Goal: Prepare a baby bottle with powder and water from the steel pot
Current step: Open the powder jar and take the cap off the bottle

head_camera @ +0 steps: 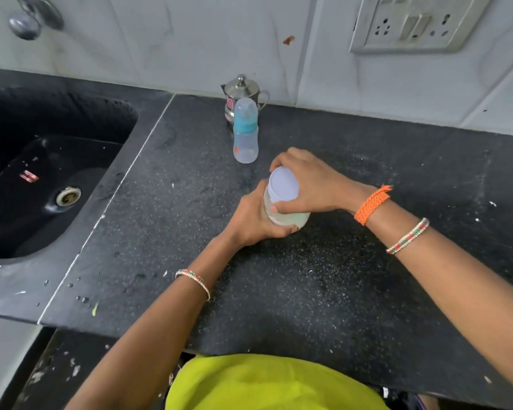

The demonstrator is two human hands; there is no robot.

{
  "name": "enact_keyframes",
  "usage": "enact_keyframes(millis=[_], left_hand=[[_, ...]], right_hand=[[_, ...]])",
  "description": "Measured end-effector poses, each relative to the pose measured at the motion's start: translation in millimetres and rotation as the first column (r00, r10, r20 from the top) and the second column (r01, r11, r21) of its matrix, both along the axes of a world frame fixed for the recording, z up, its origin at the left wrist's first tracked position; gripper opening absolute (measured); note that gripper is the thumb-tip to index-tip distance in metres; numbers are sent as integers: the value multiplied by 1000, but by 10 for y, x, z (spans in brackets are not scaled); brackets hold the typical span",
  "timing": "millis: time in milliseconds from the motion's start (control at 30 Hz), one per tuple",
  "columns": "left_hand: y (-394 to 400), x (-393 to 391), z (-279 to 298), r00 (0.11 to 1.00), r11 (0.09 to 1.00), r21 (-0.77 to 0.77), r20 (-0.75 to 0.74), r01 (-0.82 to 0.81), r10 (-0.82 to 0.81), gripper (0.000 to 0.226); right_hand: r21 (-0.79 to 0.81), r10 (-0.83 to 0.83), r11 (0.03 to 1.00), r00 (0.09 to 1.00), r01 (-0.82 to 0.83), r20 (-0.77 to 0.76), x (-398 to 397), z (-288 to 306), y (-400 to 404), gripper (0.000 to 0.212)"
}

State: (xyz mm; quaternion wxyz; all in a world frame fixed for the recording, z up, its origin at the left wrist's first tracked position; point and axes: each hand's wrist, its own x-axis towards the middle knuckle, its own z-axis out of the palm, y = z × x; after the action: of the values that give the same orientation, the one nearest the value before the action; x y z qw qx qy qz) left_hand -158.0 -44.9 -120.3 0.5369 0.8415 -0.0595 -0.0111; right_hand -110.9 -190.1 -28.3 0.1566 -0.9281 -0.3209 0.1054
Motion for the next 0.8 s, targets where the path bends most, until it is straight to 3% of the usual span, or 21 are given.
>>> enact_keyframes(millis=[100, 233, 367, 467, 533, 567, 633, 700, 733, 800], left_hand=[[-25, -21, -70, 1000, 1000, -24, -9, -6, 6, 88], [-28, -3, -124, 1000, 1000, -18, -18, -11, 11, 82], [-28, -4, -137, 999, 1000, -26, -35, -9, 8, 87], [-41, -15, -104, 1000, 1000, -17, -16, -9, 9, 88], [-48, -16, -105, 1000, 1000, -11, 14, 26, -25, 89], [-49, -13, -113, 999, 999, -16, 10, 34, -34, 91], [-44, -7, -163, 1000, 999, -35, -14, 27, -28, 84], [-39, -5, -206, 999, 1000, -17, -35, 22, -23, 77], [-35, -9, -212, 999, 1000, -9, -41, 24, -24, 77], [-30, -19, -173, 999, 1000, -11, -41, 17, -17, 82]], right_hand=[[-286, -39, 958, 999, 35, -5, -20, 215, 2, 109], [-528, -157, 834, 986, 160, 52, -79, 506, 100, 87], [-597, -13, 802, 999, -7, -30, -105, 557, 252, 61], [-597, 119, 762, 960, -251, -253, -60, 639, 283, 77], [-481, 166, 805, 910, -347, -379, -79, 679, 272, 84], [-432, 141, 849, 918, -305, -372, -95, 667, 269, 80], [-421, -27, 905, 982, -55, -187, -148, 606, 292, 73], [-440, -213, 877, 977, 194, 6, -220, 558, 343, 73], [-451, -227, 862, 972, 230, 62, -256, 552, 362, 69], [-499, -143, 853, 988, 150, 52, -241, 559, 368, 59]])
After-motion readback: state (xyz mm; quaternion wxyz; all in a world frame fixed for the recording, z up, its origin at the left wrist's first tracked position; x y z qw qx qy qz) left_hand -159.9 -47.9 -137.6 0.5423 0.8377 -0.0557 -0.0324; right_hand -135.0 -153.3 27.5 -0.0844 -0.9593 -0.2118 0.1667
